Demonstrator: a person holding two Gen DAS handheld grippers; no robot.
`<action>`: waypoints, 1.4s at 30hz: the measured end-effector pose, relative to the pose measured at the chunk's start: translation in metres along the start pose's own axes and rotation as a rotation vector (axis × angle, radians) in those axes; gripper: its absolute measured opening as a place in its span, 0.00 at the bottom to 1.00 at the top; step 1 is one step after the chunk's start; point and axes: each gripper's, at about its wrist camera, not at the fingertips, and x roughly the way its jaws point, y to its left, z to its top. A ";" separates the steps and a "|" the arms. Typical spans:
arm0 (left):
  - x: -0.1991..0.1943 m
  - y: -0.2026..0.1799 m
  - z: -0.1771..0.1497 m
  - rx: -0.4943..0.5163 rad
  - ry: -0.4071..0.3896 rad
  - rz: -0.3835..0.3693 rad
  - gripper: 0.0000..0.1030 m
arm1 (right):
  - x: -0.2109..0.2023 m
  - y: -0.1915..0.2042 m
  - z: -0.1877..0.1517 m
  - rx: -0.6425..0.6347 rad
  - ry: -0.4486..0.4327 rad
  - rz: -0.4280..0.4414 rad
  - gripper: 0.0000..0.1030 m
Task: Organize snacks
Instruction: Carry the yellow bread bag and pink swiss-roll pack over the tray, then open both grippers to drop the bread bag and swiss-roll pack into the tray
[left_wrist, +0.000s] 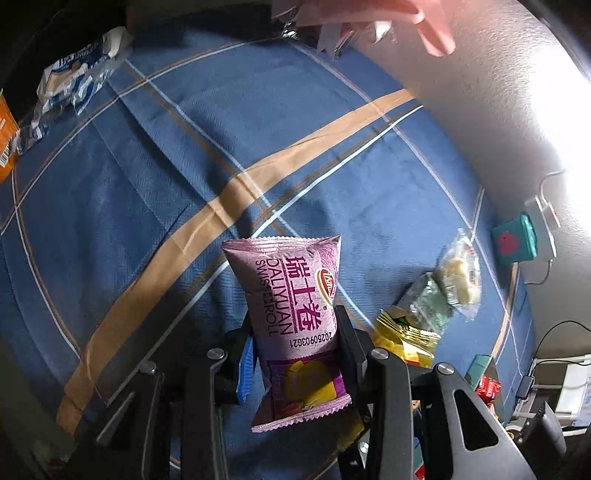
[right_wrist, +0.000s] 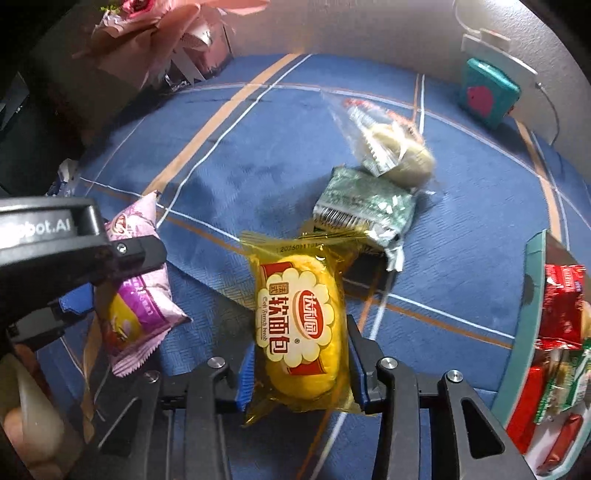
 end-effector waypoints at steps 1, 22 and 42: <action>-0.003 -0.002 -0.001 0.005 -0.008 -0.003 0.38 | -0.004 -0.003 0.000 0.005 -0.008 0.000 0.42; -0.039 -0.123 -0.075 0.295 -0.059 -0.119 0.38 | -0.123 -0.222 -0.033 0.509 -0.123 -0.111 0.42; 0.005 -0.271 -0.186 0.764 -0.046 -0.068 0.38 | -0.160 -0.390 -0.105 0.804 -0.147 -0.211 0.42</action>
